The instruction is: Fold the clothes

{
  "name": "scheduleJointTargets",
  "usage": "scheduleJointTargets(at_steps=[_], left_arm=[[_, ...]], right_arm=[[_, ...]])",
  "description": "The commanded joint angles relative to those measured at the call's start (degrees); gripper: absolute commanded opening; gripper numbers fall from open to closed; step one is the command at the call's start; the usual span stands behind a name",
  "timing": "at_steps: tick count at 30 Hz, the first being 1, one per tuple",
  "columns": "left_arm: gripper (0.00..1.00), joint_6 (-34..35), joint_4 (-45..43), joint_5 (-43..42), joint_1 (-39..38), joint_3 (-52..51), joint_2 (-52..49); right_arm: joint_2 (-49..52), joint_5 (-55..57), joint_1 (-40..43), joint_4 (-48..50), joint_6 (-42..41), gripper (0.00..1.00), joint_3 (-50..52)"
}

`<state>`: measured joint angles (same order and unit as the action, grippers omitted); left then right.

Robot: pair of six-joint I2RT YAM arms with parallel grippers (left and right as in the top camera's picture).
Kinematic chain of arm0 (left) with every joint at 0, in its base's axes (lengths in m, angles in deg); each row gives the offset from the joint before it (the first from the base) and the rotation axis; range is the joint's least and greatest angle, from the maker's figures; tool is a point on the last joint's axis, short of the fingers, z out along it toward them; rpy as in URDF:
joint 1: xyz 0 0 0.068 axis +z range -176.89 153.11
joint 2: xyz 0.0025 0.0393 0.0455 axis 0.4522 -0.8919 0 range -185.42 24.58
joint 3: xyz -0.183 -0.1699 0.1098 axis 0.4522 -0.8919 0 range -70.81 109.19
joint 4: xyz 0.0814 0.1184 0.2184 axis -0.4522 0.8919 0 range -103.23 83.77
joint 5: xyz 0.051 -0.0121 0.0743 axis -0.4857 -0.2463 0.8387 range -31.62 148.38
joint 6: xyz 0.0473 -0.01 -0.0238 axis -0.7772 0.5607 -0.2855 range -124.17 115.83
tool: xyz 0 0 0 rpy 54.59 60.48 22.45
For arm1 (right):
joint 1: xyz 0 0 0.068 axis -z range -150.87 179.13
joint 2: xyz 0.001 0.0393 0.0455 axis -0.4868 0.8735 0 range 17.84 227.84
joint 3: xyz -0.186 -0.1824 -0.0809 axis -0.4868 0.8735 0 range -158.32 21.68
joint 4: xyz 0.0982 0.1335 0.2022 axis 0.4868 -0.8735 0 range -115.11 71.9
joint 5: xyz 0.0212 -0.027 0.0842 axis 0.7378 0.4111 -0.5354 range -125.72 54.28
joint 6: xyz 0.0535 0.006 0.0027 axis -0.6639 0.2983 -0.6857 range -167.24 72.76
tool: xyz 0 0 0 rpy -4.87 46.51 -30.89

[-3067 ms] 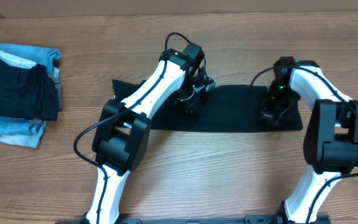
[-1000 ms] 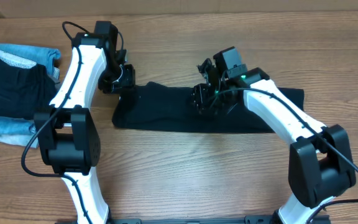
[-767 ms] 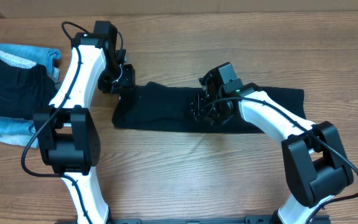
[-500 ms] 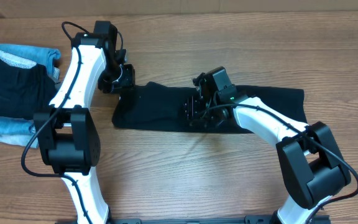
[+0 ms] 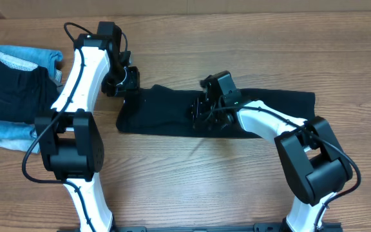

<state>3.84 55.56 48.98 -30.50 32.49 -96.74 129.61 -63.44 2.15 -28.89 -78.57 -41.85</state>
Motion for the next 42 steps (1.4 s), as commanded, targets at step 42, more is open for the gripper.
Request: scheduleJointTargets(at_steps=[42], left_arm=[[0.34,-14.05,-5.31,-13.11,-0.15,-10.34,-0.44]], right_arm=[[-4.72,-1.42,-3.65,-11.85,0.04,0.12,-1.36]])
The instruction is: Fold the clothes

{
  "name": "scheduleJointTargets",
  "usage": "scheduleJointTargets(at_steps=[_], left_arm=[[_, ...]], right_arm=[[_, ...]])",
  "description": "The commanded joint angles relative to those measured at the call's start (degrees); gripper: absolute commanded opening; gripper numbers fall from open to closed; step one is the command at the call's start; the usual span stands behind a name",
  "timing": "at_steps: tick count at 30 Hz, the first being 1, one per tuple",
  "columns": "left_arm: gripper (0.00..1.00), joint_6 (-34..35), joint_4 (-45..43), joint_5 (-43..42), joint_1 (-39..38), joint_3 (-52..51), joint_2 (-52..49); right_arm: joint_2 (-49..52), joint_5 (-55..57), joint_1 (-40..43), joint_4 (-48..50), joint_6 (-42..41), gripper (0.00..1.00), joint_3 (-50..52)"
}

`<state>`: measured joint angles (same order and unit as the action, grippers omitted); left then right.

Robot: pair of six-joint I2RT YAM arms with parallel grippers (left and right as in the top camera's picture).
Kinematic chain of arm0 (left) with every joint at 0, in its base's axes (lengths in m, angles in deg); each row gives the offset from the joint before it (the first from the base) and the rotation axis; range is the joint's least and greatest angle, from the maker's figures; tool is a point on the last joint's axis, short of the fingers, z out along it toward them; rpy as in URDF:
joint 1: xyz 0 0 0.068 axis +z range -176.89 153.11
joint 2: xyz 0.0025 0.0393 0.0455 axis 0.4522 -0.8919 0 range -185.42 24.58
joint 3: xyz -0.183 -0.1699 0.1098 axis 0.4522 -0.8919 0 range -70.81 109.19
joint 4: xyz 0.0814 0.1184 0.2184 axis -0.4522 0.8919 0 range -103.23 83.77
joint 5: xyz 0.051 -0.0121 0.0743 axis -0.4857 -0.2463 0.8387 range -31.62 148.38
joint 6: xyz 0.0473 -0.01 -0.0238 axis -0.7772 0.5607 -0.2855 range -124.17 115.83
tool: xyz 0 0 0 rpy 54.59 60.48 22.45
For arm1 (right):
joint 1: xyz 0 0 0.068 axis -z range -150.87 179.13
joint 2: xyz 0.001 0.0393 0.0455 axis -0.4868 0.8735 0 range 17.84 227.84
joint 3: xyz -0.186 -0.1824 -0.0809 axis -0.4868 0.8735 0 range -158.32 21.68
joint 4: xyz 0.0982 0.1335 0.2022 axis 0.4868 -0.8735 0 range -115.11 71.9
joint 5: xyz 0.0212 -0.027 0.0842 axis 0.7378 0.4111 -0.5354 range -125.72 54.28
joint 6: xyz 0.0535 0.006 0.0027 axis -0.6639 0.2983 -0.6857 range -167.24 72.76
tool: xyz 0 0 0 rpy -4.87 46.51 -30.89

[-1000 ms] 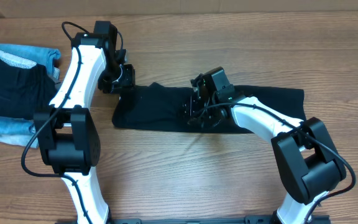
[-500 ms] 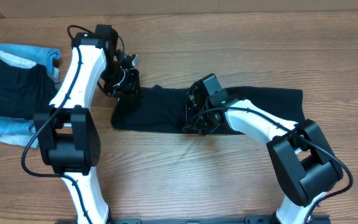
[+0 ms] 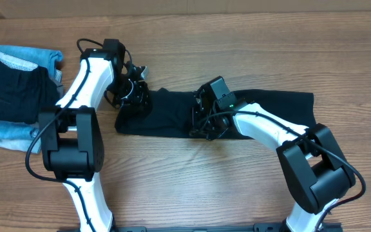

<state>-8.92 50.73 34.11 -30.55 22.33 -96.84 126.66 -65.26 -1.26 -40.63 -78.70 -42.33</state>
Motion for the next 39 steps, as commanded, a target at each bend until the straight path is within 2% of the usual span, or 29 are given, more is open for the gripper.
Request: scheduleJointTargets(at_steps=[1,5,7,12,14,17,25,36,39], left_arm=[[0.34,-1.31,-0.83,2.71,-0.11,-0.17,-0.33],[0.34,-1.29,-2.97,4.35,-0.11,-1.25,-0.35],[0.32,-1.29,-3.67,2.62,-0.11,-2.78,-0.35],[0.14,-1.22,0.83,-2.67,-0.04,-2.99,-0.35],[0.11,-1.25,3.74,-4.55,-0.04,-2.56,-0.33],[0.11,-0.17,6.62,-3.34,-0.04,-1.88,-0.33],[0.13,5.51,9.9,10.47,0.0,-1.9,-0.33],[0.15,6.08,12.63,13.05,0.0,-1.9,-0.33],[0.14,6.1,13.62,14.64,0.0,-1.9,-0.33]], right_arm=[[-1.77,0.39,-0.24,-0.17,0.17,0.12,-0.87],[-1.77,0.39,-0.24,-0.17,0.17,0.12,-0.87],[-1.77,0.39,-0.24,-0.35,0.17,0.12,-0.87],[-1.77,0.44,-0.24,-0.37,0.2,0.12,-0.87],[-1.77,0.59,-0.24,-0.37,0.17,0.13,-0.87],[-1.77,0.59,-0.24,-0.44,0.17,0.13,-0.87],[-1.77,3.52,-0.22,-3.19,0.15,0.13,-0.87],[-1.77,8.2,-0.22,-3.91,0.37,0.13,-0.87],[-1.77,10.47,-0.07,-3.72,0.35,0.21,-0.87]])
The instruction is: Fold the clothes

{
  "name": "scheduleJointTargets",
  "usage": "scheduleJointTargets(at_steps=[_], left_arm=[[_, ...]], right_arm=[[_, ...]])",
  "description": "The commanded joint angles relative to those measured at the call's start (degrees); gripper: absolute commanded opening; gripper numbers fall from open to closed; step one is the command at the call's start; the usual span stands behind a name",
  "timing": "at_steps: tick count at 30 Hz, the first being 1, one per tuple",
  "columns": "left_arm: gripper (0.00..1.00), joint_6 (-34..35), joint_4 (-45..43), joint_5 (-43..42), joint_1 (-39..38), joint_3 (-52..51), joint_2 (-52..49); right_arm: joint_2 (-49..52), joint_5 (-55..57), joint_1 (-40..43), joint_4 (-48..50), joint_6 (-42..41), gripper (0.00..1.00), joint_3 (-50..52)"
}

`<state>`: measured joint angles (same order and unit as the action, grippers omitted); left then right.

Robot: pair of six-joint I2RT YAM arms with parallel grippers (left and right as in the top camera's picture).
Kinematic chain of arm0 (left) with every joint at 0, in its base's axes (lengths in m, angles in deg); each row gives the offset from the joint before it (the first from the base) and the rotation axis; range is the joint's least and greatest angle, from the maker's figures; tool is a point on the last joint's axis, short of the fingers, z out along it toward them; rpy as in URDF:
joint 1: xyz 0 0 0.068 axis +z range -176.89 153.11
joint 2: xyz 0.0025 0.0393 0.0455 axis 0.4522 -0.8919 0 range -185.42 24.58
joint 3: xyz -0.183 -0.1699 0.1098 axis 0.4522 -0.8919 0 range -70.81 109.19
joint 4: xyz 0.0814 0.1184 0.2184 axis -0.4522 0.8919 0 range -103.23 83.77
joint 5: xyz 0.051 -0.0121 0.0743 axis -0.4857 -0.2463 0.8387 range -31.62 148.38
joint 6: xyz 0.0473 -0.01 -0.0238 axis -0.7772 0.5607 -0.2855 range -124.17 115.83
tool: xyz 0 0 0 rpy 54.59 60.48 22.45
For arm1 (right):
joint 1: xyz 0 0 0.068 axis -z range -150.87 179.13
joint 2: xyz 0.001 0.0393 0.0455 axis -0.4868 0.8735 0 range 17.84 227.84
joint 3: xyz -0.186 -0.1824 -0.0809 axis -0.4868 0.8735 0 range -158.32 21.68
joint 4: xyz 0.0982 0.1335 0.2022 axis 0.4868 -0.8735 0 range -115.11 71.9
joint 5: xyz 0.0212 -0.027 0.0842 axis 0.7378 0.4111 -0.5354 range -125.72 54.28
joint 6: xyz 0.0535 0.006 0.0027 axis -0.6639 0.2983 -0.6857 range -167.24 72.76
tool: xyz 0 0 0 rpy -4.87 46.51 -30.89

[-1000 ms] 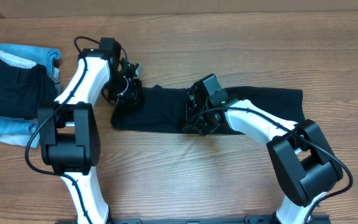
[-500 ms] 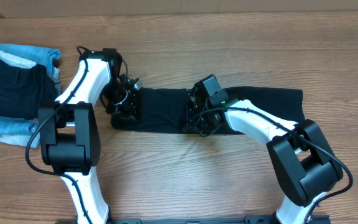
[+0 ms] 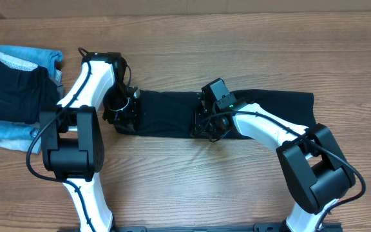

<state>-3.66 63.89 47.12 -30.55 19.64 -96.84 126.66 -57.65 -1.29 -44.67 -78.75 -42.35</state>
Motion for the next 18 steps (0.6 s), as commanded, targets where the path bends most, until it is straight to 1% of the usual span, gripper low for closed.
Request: scheduleJointTargets(at_steps=[1,2,3,4,5,6,8,9,13,14,15,16,17,18], left_arm=[[0.12,0.85,0.57,2.4,0.0,0.79,-0.33],[0.1,1.22,0.83,4.04,0.02,0.79,-0.33],[0.09,2.29,1.14,5.31,0.04,0.79,-0.33],[0.08,2.6,1.66,6.21,0.09,0.79,-0.33],[0.06,2.78,2.08,6.4,0.13,0.79,-0.33],[0.04,2.78,2.14,6.36,0.28,0.81,-0.33],[0.04,2.75,2.16,6.32,0.31,1.7,-0.28],[0.04,2.69,3.34,5.79,0.31,3.56,-0.22],[0.04,2.45,4.94,2.86,0.31,9.55,1.31],[0.08,2.21,3.63,0.15,0.26,11.45,1.99],[0.24,1.51,2.89,-1.49,0.24,11.87,2.19],[0.51,0.42,1.57,-2.95,0.26,11.87,2.19],[0.6,0.02,0.13,-4.5,0.26,11.74,1.88],[0.62,-1.9,-1.07,-7.08,0.33,11.52,1.51]], right_arm=[[-1.77,3.1,0.02,0.59,0.44,0.25,-0.85],[-1.77,3.32,0.2,0.74,0.46,0.27,-0.85],[-1.77,3.37,0.33,0.72,0.44,0.31,-0.85],[-1.77,3.28,0.59,0.68,0.44,0.39,-0.85],[-1.77,3.26,0.94,0.68,0.44,0.44,-0.87],[-1.77,3.21,1.55,0.7,0.44,0.48,-1.07],[-1.79,2.29,2.71,0.63,2.27,0.56,-1.9],[-1.79,1.88,3.67,-0.42,3.3,0.58,-3.04],[-1.79,-0.26,5.84,-1.22,5.9,0.59,-5.14],[-1.79,-0.24,6.14,-1.2,6.05,0.6,-5.16],[-1.79,-0.22,6.16,-1.25,6.05,0.6,-5.16],[-1.79,-0.24,6.16,-1.27,6.08,0.6,-5.16],[-1.79,-0.2,6.16,-1.42,6.27,0.6,-5.16],[-1.79,-0.15,6.19,-1.75,6.49,0.6,-5.16]])
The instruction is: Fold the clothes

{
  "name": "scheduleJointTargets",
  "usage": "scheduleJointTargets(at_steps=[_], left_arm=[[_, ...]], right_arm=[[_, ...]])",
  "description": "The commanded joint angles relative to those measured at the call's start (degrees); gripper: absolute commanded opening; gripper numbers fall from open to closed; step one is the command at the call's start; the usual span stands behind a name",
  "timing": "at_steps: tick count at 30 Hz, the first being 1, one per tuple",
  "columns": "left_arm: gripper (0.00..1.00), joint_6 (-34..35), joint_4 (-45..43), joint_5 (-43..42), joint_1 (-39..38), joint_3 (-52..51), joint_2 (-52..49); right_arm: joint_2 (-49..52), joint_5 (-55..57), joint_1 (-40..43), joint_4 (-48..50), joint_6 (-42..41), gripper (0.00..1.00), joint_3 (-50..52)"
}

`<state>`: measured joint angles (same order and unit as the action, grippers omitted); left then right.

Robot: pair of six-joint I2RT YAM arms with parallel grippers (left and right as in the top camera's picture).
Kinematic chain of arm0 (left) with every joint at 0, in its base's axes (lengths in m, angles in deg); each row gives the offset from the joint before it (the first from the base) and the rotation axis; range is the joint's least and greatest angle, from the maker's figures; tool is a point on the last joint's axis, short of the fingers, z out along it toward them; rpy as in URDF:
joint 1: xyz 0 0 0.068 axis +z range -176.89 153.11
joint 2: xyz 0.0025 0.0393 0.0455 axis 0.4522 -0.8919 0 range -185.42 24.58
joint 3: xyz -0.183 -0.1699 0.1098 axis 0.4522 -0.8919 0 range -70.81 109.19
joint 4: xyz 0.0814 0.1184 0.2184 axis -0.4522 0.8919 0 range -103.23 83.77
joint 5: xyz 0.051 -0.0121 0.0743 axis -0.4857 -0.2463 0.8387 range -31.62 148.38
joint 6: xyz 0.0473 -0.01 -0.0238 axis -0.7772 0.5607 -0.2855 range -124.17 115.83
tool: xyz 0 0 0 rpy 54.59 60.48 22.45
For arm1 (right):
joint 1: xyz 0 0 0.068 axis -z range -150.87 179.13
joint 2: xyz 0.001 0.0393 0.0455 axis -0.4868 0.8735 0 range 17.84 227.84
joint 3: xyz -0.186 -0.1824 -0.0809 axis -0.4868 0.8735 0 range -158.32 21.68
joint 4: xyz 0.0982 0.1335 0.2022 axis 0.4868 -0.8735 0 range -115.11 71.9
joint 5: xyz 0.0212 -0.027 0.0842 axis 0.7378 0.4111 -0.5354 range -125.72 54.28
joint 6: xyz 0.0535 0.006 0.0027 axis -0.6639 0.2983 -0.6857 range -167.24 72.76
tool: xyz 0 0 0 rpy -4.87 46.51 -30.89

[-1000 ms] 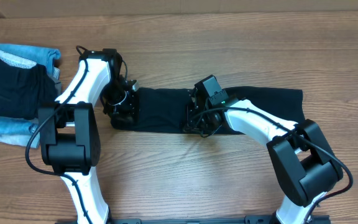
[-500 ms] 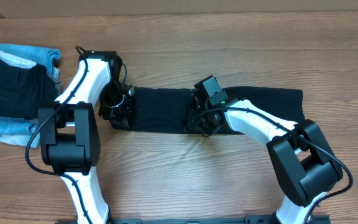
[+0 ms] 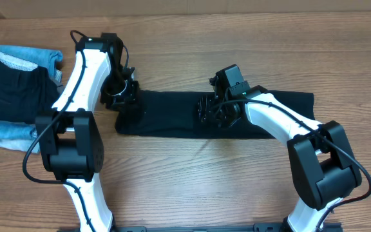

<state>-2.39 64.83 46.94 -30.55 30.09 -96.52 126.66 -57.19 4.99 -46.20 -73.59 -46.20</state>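
Note:
A black garment [image 3: 166, 116] lies flat as a long strip across the table's middle, running from the left arm to the far right. My left gripper [image 3: 123, 98] sits at the strip's upper left corner, touching or just over the cloth. My right gripper [image 3: 210, 112] is down on the middle of the strip, black against black. The overhead view does not show whether either gripper's jaws are apart or holding cloth.
A pile of blue and dark denim clothes [image 3: 11, 84] lies at the table's left edge, beside the left arm. Bare wooden table [image 3: 192, 187] stretches in front of the garment. The table's back edge runs along the top.
My left gripper has moved from the garment's lower left end up to its upper left corner. My right gripper has shifted a little to the right along the strip. The cloth lies much as before.
At first the left gripper was off the cloth's upper left corner, and the left end lay slanted and uneven. Then it was on that corner, then lower at the left end, with the edge squared. The right gripper stayed on the garment's middle throughout.

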Motion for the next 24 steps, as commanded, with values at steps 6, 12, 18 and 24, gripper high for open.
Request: scheduleJointTargets(at_steps=[6,12,18,24], left_arm=[[0.57,-6.29,-9.88,-17.25,-0.22,-4.48,0.31],[0.58,-6.05,-17.35,-17.68,-0.26,-5.95,0.13],[0.47,-5.75,-17.81,-14.34,-1.46,-5.97,-2.32],[0.39,-5.62,-18.27,-14.08,-2.91,-5.97,-5.84]], right_arm=[[-1.79,-9.6,-0.11,2.8,8.5,0.33,-1.31],[-1.79,-14.67,0.44,5.42,9.9,0.31,-1.64],[-1.79,-14.62,0.44,4.85,9.94,0.31,-1.64],[-1.79,-14.16,0.44,4.61,10.14,0.33,-1.64]])
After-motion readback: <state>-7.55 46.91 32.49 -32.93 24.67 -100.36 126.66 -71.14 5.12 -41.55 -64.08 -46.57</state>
